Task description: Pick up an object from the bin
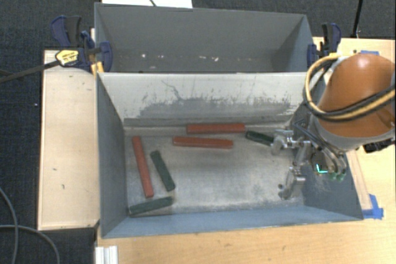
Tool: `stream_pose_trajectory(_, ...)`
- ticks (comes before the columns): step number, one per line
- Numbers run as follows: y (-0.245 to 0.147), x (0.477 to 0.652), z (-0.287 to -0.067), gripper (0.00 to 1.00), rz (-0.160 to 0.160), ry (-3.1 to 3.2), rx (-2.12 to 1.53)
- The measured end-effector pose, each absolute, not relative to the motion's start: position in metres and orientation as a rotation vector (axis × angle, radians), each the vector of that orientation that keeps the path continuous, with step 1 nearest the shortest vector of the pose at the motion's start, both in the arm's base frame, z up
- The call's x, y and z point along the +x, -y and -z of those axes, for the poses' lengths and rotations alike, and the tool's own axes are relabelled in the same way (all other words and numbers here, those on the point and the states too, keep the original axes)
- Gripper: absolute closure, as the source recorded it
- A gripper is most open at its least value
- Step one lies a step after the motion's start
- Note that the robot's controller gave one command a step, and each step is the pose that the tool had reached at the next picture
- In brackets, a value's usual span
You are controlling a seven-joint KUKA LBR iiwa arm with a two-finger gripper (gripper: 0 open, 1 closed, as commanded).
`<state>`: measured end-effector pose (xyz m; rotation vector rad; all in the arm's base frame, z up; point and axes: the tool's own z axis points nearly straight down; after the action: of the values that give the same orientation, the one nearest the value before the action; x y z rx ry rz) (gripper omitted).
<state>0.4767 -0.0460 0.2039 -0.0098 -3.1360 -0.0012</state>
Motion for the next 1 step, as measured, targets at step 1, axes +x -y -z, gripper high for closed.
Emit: stream_pose_trajectory(1, 0.0459, 0.4785, -0.2073, 0.0, 0.0, 3.144, -0.006)
